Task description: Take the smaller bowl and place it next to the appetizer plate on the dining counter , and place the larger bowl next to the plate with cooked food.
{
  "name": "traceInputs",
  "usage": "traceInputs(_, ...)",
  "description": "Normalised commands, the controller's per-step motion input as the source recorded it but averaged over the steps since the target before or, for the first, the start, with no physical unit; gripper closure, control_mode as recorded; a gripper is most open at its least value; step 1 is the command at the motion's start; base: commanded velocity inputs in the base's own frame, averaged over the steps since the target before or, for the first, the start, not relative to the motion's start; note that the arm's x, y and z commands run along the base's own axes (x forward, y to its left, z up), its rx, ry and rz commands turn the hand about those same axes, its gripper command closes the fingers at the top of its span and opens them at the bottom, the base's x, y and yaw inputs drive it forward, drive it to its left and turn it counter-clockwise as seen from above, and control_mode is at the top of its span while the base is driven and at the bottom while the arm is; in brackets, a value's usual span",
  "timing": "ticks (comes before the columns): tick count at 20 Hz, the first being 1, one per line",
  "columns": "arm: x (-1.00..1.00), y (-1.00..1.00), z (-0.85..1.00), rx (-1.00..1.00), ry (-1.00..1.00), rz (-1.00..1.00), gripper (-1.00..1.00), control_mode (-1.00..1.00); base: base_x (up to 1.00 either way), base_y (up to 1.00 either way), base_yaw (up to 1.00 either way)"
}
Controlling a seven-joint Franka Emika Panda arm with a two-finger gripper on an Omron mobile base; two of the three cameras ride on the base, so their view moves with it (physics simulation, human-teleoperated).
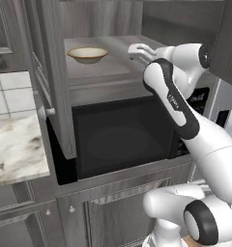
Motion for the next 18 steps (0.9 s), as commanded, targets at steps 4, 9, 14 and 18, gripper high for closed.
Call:
traceInputs(4,0.68,0.61,0.35,0.03,0.04,0.02,-1.0,-1.0,0.0,0.0,0.0)
traceInputs(9,1.0,0.53,-0.01,0.0,0.18,0.09,-1.0,-1.0,0.0,0.0,0.0)
traceInputs(14,0.9,0.32,-0.17,0.0,0.09,0.11,-1.0,-1.0,0.0,0.0,0.0)
traceInputs(18,0.52,0.4,-0.33,0.0,0.01,0.1,-1.0,-1.0,0.0,0.0,0.0)
